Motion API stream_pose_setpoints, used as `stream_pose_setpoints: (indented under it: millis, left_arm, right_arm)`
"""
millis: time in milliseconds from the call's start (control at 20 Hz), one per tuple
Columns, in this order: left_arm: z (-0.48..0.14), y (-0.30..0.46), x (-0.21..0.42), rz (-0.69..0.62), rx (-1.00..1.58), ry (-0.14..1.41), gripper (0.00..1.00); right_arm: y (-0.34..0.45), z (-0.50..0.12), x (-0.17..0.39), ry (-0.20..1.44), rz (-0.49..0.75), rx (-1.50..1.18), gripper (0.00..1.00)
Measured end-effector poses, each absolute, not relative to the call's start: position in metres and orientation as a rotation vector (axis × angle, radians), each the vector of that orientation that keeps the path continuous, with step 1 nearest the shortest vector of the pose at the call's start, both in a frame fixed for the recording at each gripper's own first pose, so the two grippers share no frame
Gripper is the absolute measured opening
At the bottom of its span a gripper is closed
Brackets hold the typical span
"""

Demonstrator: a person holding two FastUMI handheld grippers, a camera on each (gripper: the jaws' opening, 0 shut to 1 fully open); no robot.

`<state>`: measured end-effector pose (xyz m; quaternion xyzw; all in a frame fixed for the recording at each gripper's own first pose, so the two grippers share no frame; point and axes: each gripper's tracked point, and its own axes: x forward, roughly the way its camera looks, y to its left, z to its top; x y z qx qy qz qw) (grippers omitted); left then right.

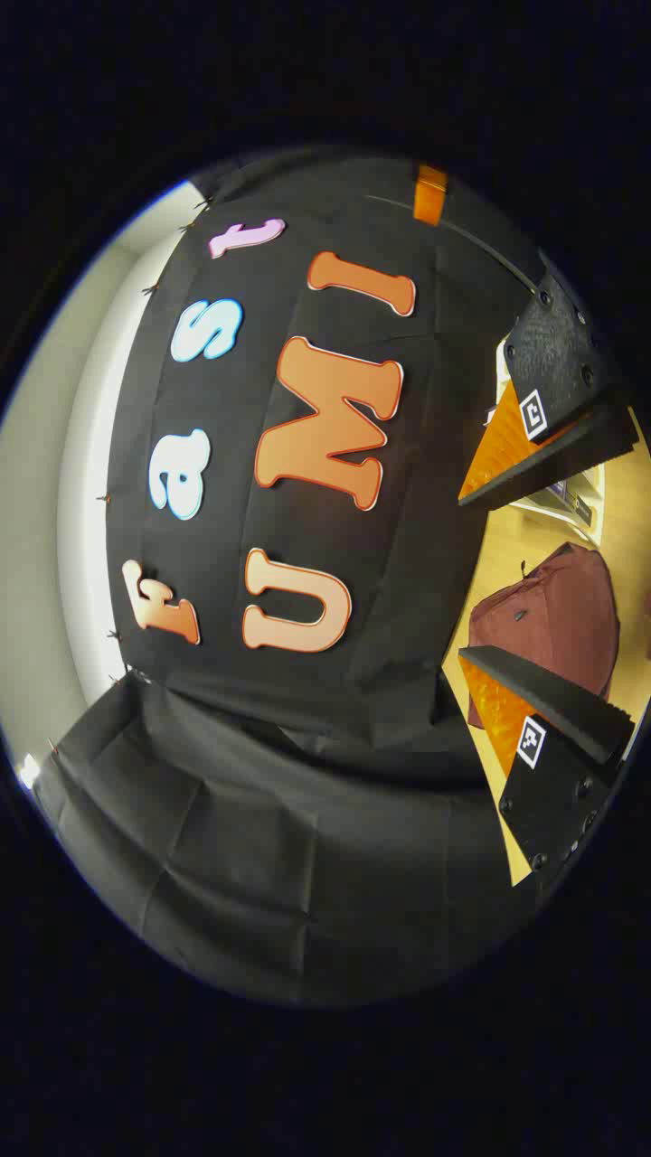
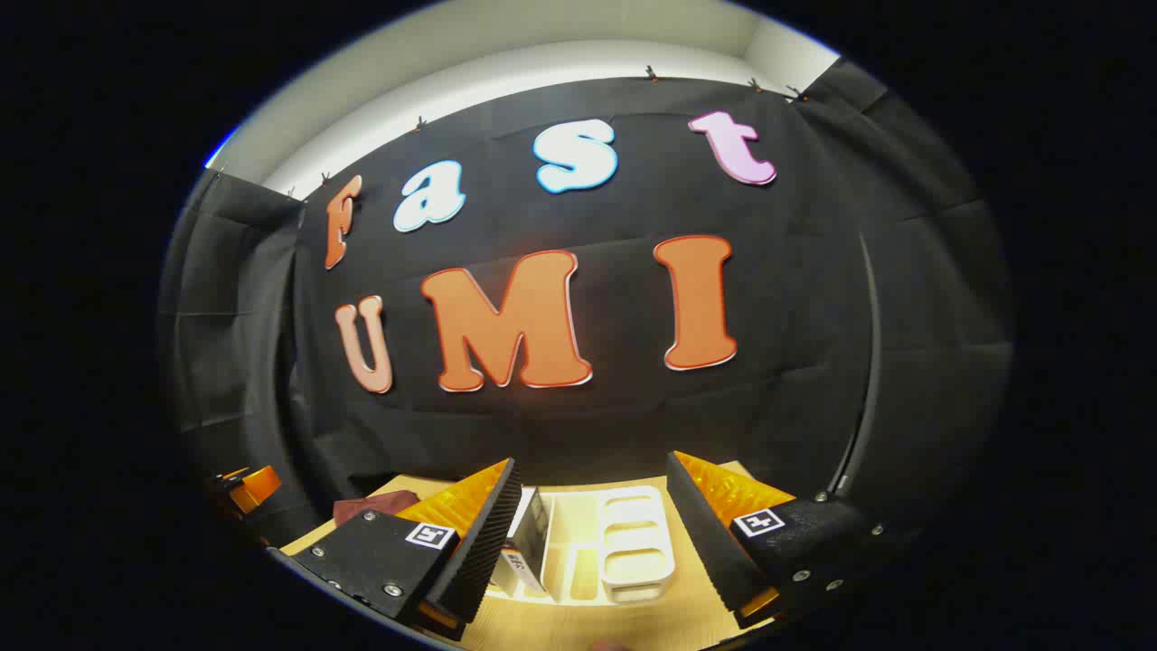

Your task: Open the schoolbag, grab two books from the bookshelf and put them into the schoolbag.

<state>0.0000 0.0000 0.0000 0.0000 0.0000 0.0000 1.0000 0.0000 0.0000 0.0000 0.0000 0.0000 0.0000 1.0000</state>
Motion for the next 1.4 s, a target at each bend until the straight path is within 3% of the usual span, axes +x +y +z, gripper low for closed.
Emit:
stream_pose_setpoints:
  millis: [50, 100, 300, 600, 850, 1400]
  left_arm:
    - [0.0, 0.004, -0.004, 0.022, -0.002, -0.011, 0.95]
    - [0.002, 0.008, -0.006, 0.042, 0.002, -0.02, 0.95]
    - [-0.001, 0.017, 0.003, 0.02, 0.049, 0.009, 0.95]
    - [0.01, 0.036, 0.043, -0.102, 0.135, 0.037, 0.95]
    - [0.015, 0.037, 0.049, -0.168, 0.16, 0.026, 0.94]
    - [0.001, 0.012, 0.048, -0.179, 0.153, 0.048, 0.95]
  right_arm:
    - [0.004, -0.006, 0.002, 0.02, 0.021, 0.006, 1.0]
    - [0.004, -0.01, 0.003, 0.035, 0.025, 0.008, 0.96]
    - [0.008, -0.015, -0.003, 0.039, -0.018, 0.007, 0.96]
    - [0.027, -0.027, -0.019, 0.021, -0.159, -0.024, 0.96]
    - [0.053, -0.029, -0.024, 0.026, -0.161, -0.011, 0.96]
    - [0.028, -0.027, -0.022, 0.055, -0.185, -0.025, 0.96]
